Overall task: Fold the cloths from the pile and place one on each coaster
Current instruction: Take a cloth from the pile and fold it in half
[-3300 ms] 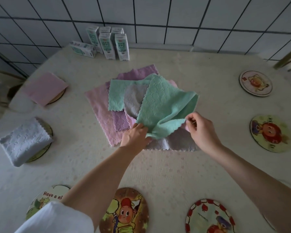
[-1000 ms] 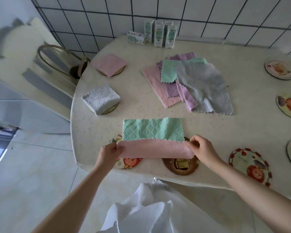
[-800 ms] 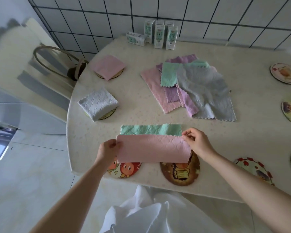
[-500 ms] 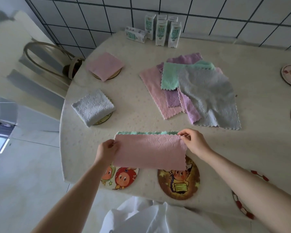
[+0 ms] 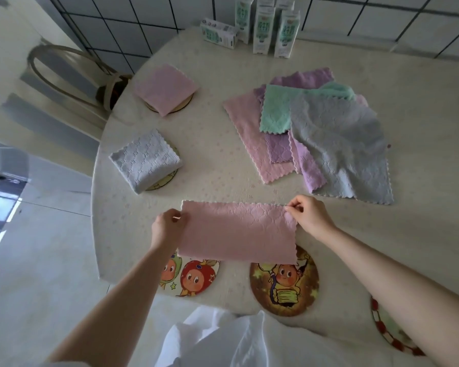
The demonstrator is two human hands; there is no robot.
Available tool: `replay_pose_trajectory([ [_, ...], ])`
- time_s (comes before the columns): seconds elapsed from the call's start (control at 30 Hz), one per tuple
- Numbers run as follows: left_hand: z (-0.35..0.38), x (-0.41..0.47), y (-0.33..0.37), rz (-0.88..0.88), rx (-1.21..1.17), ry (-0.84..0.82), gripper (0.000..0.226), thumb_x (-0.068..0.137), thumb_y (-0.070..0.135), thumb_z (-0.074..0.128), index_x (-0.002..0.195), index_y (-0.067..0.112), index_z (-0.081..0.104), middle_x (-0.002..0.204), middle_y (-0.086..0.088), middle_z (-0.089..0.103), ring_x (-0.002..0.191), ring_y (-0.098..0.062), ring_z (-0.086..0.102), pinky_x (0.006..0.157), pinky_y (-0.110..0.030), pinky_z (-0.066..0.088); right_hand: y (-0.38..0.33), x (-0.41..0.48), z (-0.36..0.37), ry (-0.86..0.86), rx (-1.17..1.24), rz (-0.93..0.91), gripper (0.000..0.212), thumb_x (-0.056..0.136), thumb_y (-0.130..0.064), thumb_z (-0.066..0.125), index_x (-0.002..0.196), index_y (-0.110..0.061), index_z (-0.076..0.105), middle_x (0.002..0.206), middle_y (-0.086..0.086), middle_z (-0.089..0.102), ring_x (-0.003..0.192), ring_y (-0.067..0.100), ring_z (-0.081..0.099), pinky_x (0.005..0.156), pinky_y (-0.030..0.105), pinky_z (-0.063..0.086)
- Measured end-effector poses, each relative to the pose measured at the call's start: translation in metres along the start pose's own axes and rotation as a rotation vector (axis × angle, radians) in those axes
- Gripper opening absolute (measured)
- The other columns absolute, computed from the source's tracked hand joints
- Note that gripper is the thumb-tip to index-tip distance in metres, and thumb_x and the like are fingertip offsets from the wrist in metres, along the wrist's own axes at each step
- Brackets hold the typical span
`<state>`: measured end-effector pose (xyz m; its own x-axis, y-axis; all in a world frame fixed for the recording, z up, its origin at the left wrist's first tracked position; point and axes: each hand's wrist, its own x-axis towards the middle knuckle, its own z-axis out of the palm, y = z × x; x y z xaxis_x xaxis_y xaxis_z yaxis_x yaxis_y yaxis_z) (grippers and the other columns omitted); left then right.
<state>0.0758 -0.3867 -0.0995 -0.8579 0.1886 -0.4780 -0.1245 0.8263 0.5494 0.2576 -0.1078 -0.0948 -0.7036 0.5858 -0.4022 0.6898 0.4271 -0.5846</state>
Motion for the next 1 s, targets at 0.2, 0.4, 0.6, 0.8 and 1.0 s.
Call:
replay_pose_trajectory([
  [0.2, 0.000, -0.001, 0.002, -0.034, 0.033, 0.019, 0.029, 0.093, 0.035, 0.053, 0.102, 0.012, 0.068, 0.089, -0.006, 0.069, 0.070, -0.018, 0.062, 0.054, -0.023, 0.046, -0.001, 0.003, 0.004, 0.065, -0.023, 0.039, 0.024, 0.084, -0.028, 0.069, 0.075, -0.008, 0.061, 0.069, 0.003, 0.064, 0.065, 0.016, 0.057, 0.054, 0.020, 0.039],
  [0.4, -0.007, -0.020, -0.010, -0.039, -0.068, -0.006, 0.037, 0.087, 0.039, 0.062, 0.115, 0.014, 0.056, 0.095, -0.004, 0.066, 0.074, -0.019, 0.064, 0.047, -0.021, 0.046, -0.001, -0.011, 0.000, 0.146, 0.076, 0.072, 0.022, 0.084, -0.028, 0.068, 0.094, -0.011, 0.057, 0.082, -0.003, 0.063, 0.072, 0.013, 0.057, 0.055, 0.018, 0.036],
  [0.6, -0.009, -0.046, -0.032, 0.048, -0.057, -0.037, 0.040, 0.083, 0.033, 0.069, 0.116, 0.017, 0.053, 0.096, -0.002, 0.066, 0.075, -0.013, 0.062, 0.052, -0.019, 0.044, 0.007, -0.057, 0.009, 0.200, -0.202, -0.217, 0.031, 0.086, -0.016, 0.063, 0.114, -0.009, 0.052, 0.109, 0.005, 0.056, 0.093, 0.015, 0.055, 0.079, 0.025, 0.049],
  [0.8, 0.002, -0.071, -0.046, 0.554, 0.280, 0.202, 0.042, 0.082, 0.012, 0.065, 0.122, 0.012, 0.051, 0.119, -0.006, 0.054, 0.103, -0.023, 0.053, 0.083, -0.040, 0.051, 0.003, -0.110, 0.046, 0.067, -0.481, -0.620, 0.040, 0.081, -0.008, 0.066, 0.120, -0.008, 0.058, 0.121, 0.005, 0.057, 0.111, 0.020, 0.055, 0.095, 0.034, 0.049],
  [1.0, 0.039, -0.100, -0.059, 1.038, 0.598, -0.093, 0.062, 0.089, 0.029, 0.054, 0.146, 0.020, 0.032, 0.154, -0.002, 0.028, 0.145, -0.026, 0.018, 0.116, -0.048, 0.020, 0.014, -0.121, 0.063, 0.044, -0.663, -0.779, 0.062, 0.069, 0.011, 0.048, 0.128, -0.006, 0.054, 0.134, 0.012, 0.053, 0.125, 0.029, 0.048, 0.102, 0.041, 0.044],
])
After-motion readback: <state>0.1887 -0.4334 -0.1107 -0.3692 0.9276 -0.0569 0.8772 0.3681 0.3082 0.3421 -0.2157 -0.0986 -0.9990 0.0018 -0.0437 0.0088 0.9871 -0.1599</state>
